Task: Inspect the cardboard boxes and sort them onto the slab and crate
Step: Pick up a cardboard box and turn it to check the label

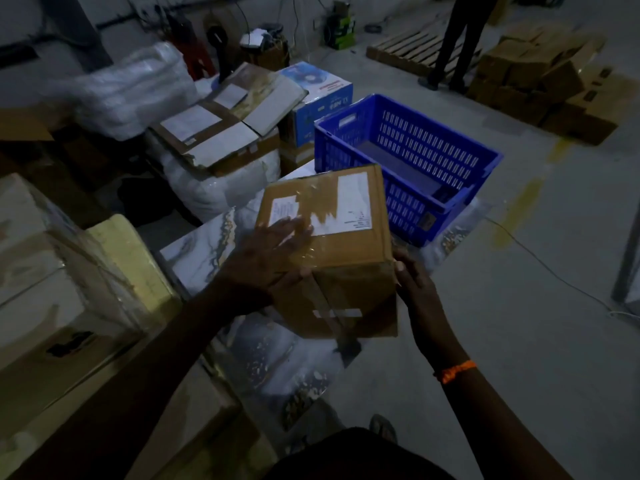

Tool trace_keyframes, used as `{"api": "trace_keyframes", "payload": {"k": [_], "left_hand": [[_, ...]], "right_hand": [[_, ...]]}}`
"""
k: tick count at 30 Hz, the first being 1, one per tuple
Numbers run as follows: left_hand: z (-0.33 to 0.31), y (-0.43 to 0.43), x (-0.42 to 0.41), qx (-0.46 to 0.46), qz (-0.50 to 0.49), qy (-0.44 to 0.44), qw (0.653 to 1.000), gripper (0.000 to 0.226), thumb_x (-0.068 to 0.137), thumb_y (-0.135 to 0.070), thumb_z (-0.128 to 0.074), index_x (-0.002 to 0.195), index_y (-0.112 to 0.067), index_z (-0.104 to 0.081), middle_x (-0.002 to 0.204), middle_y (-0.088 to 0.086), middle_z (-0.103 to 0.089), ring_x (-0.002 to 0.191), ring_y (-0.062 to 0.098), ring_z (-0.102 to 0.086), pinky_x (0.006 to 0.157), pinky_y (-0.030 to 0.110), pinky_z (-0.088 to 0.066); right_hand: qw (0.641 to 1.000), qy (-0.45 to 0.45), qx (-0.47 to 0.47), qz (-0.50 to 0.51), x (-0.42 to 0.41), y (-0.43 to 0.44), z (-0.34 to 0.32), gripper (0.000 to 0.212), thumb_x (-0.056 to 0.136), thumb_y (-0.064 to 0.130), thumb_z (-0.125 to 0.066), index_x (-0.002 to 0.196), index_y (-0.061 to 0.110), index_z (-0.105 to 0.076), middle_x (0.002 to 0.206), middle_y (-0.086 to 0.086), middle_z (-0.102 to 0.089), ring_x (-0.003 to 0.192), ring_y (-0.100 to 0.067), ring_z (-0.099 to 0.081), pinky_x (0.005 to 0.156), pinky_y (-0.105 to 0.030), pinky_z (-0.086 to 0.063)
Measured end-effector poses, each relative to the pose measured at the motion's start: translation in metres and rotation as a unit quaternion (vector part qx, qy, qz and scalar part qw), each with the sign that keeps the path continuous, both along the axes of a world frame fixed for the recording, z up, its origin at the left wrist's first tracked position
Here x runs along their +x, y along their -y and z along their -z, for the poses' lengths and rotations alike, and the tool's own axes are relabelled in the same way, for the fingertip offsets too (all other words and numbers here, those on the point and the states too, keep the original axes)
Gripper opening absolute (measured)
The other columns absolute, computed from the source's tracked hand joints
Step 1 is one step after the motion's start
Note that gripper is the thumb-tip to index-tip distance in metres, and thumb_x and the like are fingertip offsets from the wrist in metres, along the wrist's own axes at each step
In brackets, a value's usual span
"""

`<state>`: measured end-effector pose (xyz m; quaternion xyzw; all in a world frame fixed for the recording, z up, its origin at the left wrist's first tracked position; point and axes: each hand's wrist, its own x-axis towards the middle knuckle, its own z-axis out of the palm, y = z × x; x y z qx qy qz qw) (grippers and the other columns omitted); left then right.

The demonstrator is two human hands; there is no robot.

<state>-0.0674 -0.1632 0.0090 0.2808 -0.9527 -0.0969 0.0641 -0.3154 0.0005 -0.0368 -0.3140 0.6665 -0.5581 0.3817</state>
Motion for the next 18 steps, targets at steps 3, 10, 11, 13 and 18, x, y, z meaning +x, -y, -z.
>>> {"api": "trace_keyframes", "payload": {"k": [3, 10, 11, 13, 18], "left_hand": [[0.004, 0.018, 0.043, 0.015, -0.007, -0.069, 0.997, 0.062, 0.103, -0.059, -0.024, 0.158, -0.031, -0.025, 0.165, 0.004, -0.026, 0.151, 0.026, -0.026, 0.119, 0.055, -0.031], [0.010, 0.026, 0.085, 0.043, -0.083, -0.228, 0.969, 0.058, 0.092, -0.011, -0.040, 0.149, -0.017, -0.048, 0.157, 0.002, -0.042, 0.146, 0.019, -0.038, 0.119, 0.041, -0.034], [0.011, 0.028, 0.087, 0.087, -0.107, -0.247, 0.959, 0.060, 0.089, -0.007, -0.041, 0.147, -0.019, -0.050, 0.156, -0.001, -0.044, 0.146, 0.016, -0.038, 0.120, 0.040, -0.033], [0.005, 0.030, 0.085, 0.190, -0.143, -0.291, 0.927, 0.050, 0.096, -0.013, -0.042, 0.141, -0.026, -0.057, 0.149, -0.005, -0.052, 0.141, 0.009, -0.044, 0.117, 0.040, -0.038], [-0.018, 0.022, 0.054, 0.200, -0.269, -0.284, 0.898, 0.061, 0.091, -0.078, -0.033, 0.106, -0.024, -0.056, 0.101, 0.002, -0.058, 0.091, 0.013, -0.056, 0.073, 0.022, -0.041]], "right_hand": [[0.999, -0.034, 0.011, -0.006, 0.016, 0.016, 0.006, 0.053, 0.093, 0.063, -0.063, 0.137, 0.034, -0.059, 0.139, 0.012, -0.059, 0.125, -0.008, -0.056, 0.093, -0.023, -0.046], [0.994, 0.014, 0.106, -0.004, 0.032, 0.019, 0.055, 0.081, 0.077, 0.068, -0.079, 0.146, 0.037, -0.052, 0.139, 0.019, -0.061, 0.126, -0.011, -0.059, 0.101, -0.038, -0.048], [0.991, 0.050, 0.122, -0.003, 0.036, 0.018, 0.058, 0.084, 0.076, 0.071, -0.079, 0.147, 0.038, -0.050, 0.141, 0.013, -0.062, 0.126, -0.014, -0.059, 0.099, -0.040, -0.048], [0.976, 0.122, 0.178, 0.015, 0.043, 0.017, 0.063, 0.092, 0.069, 0.077, -0.079, 0.143, 0.027, -0.057, 0.136, -0.009, -0.066, 0.115, -0.024, -0.063, 0.095, -0.049, -0.054], [0.973, 0.162, 0.159, 0.043, 0.050, 0.016, 0.062, 0.088, 0.060, 0.073, -0.087, 0.134, 0.031, -0.063, 0.115, -0.004, -0.075, 0.107, -0.026, -0.069, 0.085, -0.045, -0.059]]}}
